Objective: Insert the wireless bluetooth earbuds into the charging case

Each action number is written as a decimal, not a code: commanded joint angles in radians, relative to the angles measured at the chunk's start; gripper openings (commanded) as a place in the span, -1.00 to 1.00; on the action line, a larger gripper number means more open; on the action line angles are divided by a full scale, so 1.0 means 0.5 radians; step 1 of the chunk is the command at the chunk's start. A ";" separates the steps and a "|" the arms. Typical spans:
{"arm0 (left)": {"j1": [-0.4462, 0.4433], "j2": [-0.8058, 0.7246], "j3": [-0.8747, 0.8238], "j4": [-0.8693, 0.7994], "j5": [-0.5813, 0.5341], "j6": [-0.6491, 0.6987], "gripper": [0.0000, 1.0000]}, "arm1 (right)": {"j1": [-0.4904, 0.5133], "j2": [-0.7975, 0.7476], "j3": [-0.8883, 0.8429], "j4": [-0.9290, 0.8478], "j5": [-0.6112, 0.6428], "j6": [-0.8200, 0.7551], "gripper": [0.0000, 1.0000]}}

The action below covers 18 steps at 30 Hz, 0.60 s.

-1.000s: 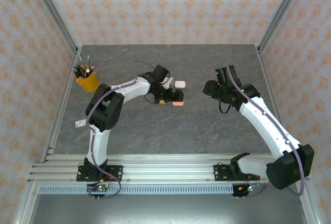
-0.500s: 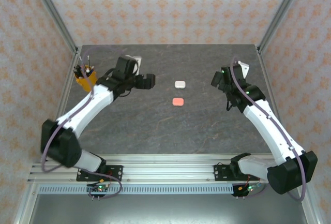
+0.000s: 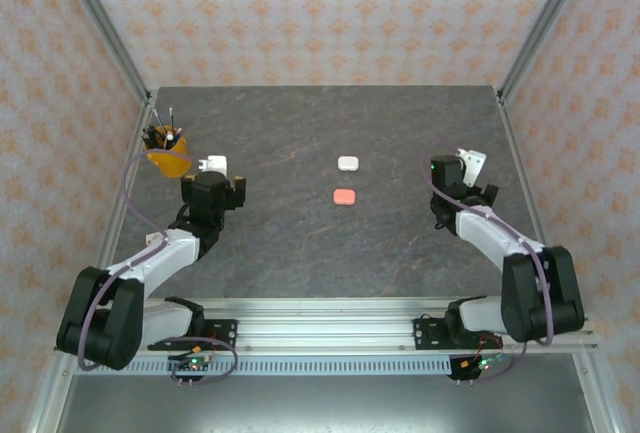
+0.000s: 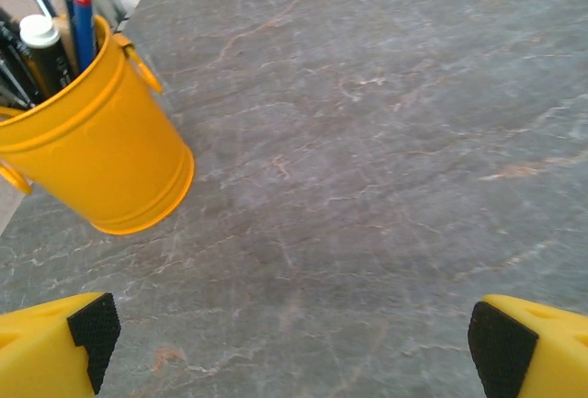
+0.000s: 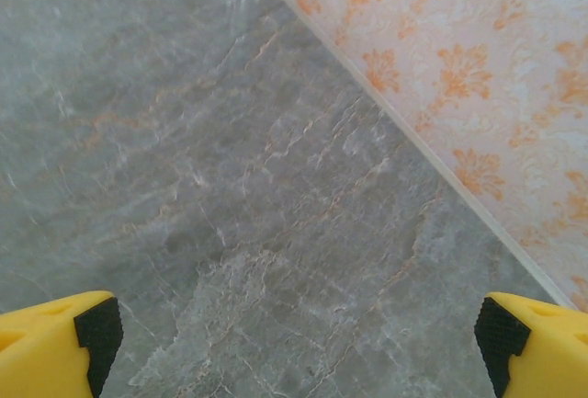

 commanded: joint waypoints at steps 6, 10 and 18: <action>0.255 0.320 -0.149 0.800 0.324 -0.024 1.00 | -0.100 0.139 -0.488 1.436 -0.465 -0.279 1.00; 0.297 0.470 -0.151 0.915 0.429 -0.032 1.00 | -0.123 0.405 -0.546 1.787 -0.604 -0.322 1.00; 0.352 0.551 -0.082 0.857 0.499 -0.069 1.00 | -0.269 0.369 -0.439 1.501 -0.822 -0.216 0.99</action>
